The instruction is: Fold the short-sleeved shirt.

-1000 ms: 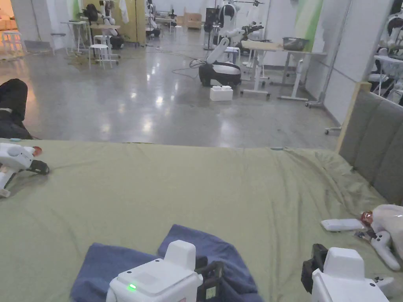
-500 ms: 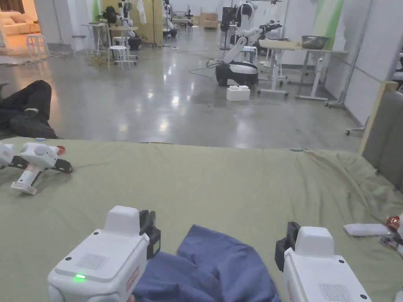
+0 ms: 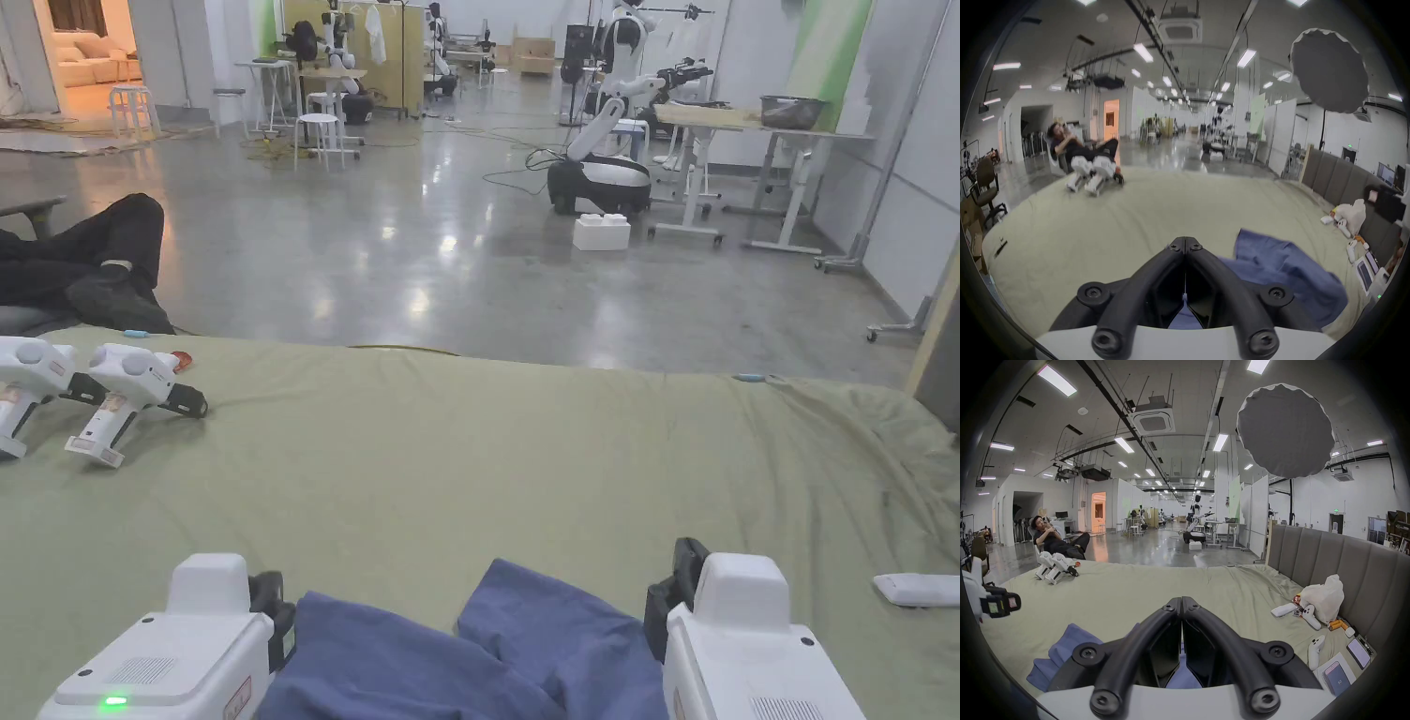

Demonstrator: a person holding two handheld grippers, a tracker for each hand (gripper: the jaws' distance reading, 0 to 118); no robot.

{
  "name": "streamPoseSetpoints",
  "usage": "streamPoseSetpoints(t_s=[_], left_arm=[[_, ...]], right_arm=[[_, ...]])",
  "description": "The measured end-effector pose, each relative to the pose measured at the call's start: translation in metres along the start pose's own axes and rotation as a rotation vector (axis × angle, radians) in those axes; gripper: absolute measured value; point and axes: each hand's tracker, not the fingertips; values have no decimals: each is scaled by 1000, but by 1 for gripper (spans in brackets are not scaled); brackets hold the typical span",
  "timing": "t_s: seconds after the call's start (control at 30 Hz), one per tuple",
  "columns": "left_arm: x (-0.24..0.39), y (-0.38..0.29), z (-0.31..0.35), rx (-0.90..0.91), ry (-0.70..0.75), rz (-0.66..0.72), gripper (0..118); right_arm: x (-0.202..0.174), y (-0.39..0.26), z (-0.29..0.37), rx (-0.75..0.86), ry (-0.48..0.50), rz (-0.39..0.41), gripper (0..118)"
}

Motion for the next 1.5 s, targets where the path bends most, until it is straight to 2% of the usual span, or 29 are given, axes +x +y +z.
streamPoseSetpoints(t_s=[0.07, 0.2, 0.27, 0.3, 0.33, 0.47, 0.5, 0.63, 0.73, 0.77, 0.8, 0.93, 0.97, 1.03, 1.07, 1.1, 1.13, 1.17, 1.2, 1.23, 1.27, 1.33, 1.37, 1.4, 1.43, 1.47, 1.5], left_arm=[[-15, -9, -31, -73, -6, 1, 0], [-41, -5, -93, -209, -42, 108, 0], [-49, 1, -125, -267, -39, 106, 0], [-52, 3, -141, -293, -47, 103, 4], [-54, 4, -158, -332, -51, 85, 12], [-57, -1, -213, -453, -45, 59, 102], [-55, -4, -222, -482, -30, 43, 105], [-43, -19, -245, -547, -7, -56, 100], [-32, -31, -248, -549, 12, -136, 73], [-28, -30, -243, -507, 35, -145, 72], [-23, -31, -241, -493, 25, -141, 66], [-7, -35, -234, -451, -25, -250, 7], [-5, -36, -230, -455, -65, -225, 2], [-4, -36, -218, -437, -63, -189, 1], [-4, -35, -210, -421, -72, -181, 1], [-1, -34, -202, -392, -62, -201, 1], [1, -33, -191, -351, -43, -232, 1], [2, -32, -182, -328, -39, -241, 1], [1, -33, -173, -328, -47, -230, 1], [0, -33, -166, -321, -49, -208, 1], [-2, -34, -158, -308, -52, -185, 1], [-5, -36, -144, -271, -34, -156, 1], [-7, -37, -137, -265, -34, -143, 1], [-8, -37, -132, -260, -30, -132, 1], [-9, -38, -126, -255, -33, -130, 1], [-11, -39, -120, -247, -39, -127, 1], [-12, -39, -116, -243, -38, -120, 1]], right_arm=[[2, -7, -6, -27, -2, 7, 0], [9, -16, -19, -71, -7, 20, 0], [12, -20, -27, -87, -11, 29, 0], [14, -21, -31, -97, -13, 34, 0], [15, -23, -34, -105, -16, 35, 0], [21, -33, -48, -138, -27, 40, 0], [22, -36, -51, -148, -29, 41, 0], [31, -48, -62, -190, -46, 42, 0], [39, -53, -69, -222, -57, 38, 0], [41, -54, -72, -228, -59, 34, 0], [44, -55, -76, -239, -57, 29, 0], [51, -51, -103, -317, -5, 15, 0], [52, -50, -116, -349, 24, 18, 1], [53, -48, -141, -410, 81, 15, 3], [53, -48, -158, -466, 108, 31, 8], [53, -49, -172, -514, 124, 47, 22], [51, -52, -187, -546, 126, 57, 44], [47, -57, -204, -603, 130, 108, 74], [44, -65, -220, -663, 144, 144, 86], [41, -71, -230, -687, 158, 157, 87], [36, -80, -244, -740, 186, 187, 87], [29, -96, -258, -792, 217, 169, 87], [28, -105, -266, -835, 219, 152, 82], [27, -112, -272, -861, 191, 117, 72], [25, -119, -278, -896, 173, 85, 52], [26, -126, -282, -917, 183, 56, 40], [24, -129, -281, -906, 203, 28, 39]])
